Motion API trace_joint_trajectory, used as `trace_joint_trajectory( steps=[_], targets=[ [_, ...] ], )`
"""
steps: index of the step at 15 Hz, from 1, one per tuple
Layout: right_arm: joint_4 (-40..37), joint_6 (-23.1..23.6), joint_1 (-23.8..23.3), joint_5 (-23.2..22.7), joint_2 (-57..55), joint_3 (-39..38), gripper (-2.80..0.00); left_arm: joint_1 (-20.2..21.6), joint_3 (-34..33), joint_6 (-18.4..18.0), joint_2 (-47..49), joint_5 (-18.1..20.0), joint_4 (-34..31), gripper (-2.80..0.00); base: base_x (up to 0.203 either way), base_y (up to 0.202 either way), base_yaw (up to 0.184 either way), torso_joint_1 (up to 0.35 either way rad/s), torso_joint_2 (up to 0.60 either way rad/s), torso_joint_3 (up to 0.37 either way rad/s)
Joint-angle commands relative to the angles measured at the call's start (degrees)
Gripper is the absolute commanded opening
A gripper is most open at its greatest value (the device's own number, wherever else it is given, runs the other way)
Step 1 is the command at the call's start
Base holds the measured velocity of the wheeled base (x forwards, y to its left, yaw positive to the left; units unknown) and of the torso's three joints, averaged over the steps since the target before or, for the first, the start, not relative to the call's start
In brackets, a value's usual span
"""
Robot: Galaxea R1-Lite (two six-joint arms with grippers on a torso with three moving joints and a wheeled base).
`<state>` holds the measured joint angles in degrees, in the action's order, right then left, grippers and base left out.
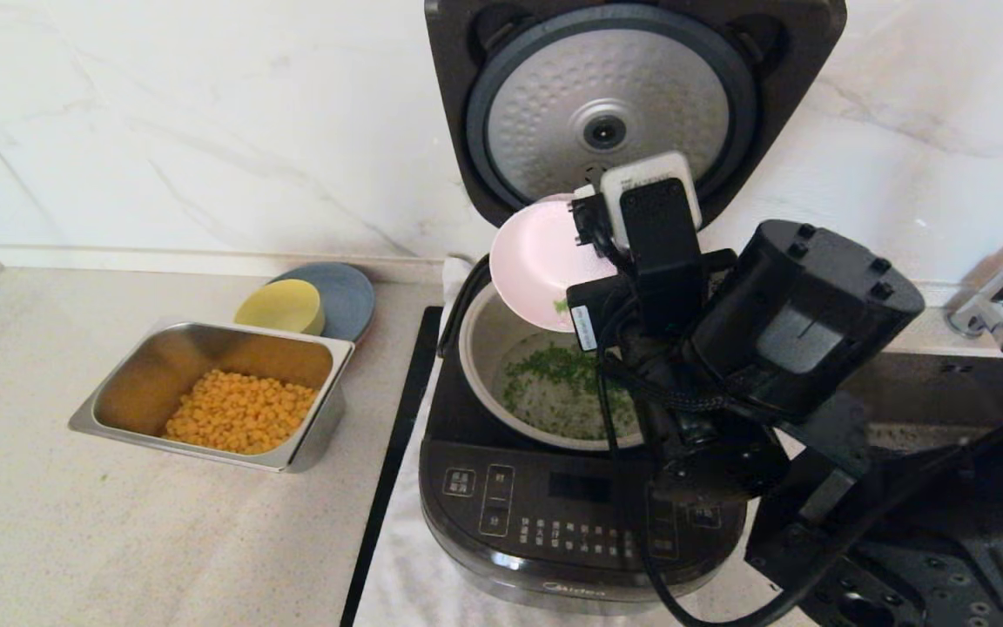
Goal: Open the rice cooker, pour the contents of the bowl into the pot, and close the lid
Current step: Pour the water from the bowl into the rice cooker, then fill a bowl with water from the tap
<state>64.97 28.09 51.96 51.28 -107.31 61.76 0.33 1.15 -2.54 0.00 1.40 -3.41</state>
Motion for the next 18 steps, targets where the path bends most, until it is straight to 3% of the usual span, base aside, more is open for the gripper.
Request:
trace_joint_trajectory(
  steps=[1, 4, 6, 8, 9, 11, 15, 18],
  targets=[
    [-12.78, -4.80, -0.11, 0.37, 5.37, 3.16, -2.80, 0.02, 0.00, -0.01, 0.08, 0.00, -0.01, -2.80, 0.000, 0.000, 0.000, 0.000, 0.00, 0.000],
    [-37.40, -16.26, -0.42, 0.01, 10.28, 9.51, -2.80, 0.02, 0.00, -0.01, 0.06, 0.00, -0.01, -2.80, 0.000, 0.000, 0.000, 0.000, 0.00, 0.000],
    [-58.56, -27.69, -0.84, -2.47, 13.18, 14.66, -2.80, 0.02, 0.00, -0.01, 0.02, 0.00, -0.01, -2.80, 0.000, 0.000, 0.000, 0.000, 0.00, 0.000],
    [-81.25, -39.69, -2.21, -9.17, 15.70, 22.23, -2.80, 0.02, 0.00, 0.00, 0.08, 0.00, -0.01, -2.80, 0.000, 0.000, 0.000, 0.000, 0.00, 0.000],
    [-92.17, -45.21, -3.45, -14.79, 16.98, 26.84, -2.80, 0.02, 0.00, -0.01, 0.06, 0.00, -0.01, -2.80, 0.000, 0.000, 0.000, 0.000, 0.00, 0.000],
    [-107.50, -53.57, -8.75, -25.22, 19.15, 33.42, -2.80, 0.02, 0.00, -0.01, 0.00, 0.00, -0.01, -2.80, 0.000, 0.000, 0.000, 0.000, 0.00, 0.000],
    [-122.53, -57.35, -12.56, -30.20, 26.49, 32.46, -2.80, 0.02, 0.00, 0.02, 0.05, 0.00, -0.01, -2.80, 0.000, 0.000, 0.000, 0.000, 0.00, 0.000],
    [-126.24, -58.38, -22.25, -36.17, 30.53, 30.00, -2.80, 0.02, 0.00, -0.01, 0.06, 0.00, -0.01, -2.80, 0.000, 0.000, 0.000, 0.000, 0.00, 0.000]
  ],
)
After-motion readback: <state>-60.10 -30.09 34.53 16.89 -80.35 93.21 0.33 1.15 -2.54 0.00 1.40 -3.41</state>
